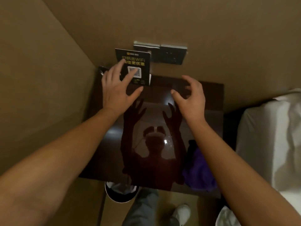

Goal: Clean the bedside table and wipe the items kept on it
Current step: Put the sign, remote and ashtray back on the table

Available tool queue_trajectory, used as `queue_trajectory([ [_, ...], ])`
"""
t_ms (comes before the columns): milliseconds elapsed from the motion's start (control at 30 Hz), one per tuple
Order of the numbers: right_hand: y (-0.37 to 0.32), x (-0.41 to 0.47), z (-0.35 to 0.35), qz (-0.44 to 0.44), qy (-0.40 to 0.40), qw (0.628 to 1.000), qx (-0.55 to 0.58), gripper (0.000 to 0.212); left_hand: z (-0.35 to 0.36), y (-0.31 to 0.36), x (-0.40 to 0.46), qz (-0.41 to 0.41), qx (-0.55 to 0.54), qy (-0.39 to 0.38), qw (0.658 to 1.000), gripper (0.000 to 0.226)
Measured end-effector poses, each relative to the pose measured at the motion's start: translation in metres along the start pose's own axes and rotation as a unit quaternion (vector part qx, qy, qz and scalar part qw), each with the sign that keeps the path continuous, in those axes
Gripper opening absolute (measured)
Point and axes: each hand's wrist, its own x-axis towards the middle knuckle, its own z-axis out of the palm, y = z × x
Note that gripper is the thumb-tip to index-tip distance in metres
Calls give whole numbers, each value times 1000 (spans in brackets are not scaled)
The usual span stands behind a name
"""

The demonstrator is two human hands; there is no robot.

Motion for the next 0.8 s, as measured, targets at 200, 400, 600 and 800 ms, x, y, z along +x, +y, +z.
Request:
queue_trajectory([
  [200, 41, -79, -86, -3, 68, 997, -46, 57, -2, 131, -47, 61, -20, -5, 998, 66],
  [400, 100, -168, -185, 17, 110, 992, -59, 62, 3, 248, -105, 133, -64, -31, 989, 62],
  [600, 141, -244, -275, 31, 150, 986, -66, 66, -2, 365, -162, 204, -84, -52, 974, 61],
  [800, 184, -327, -338, 85, 248, 964, -42, 61, -4, 463, -213, 288, -122, -75, 947, 59],
])
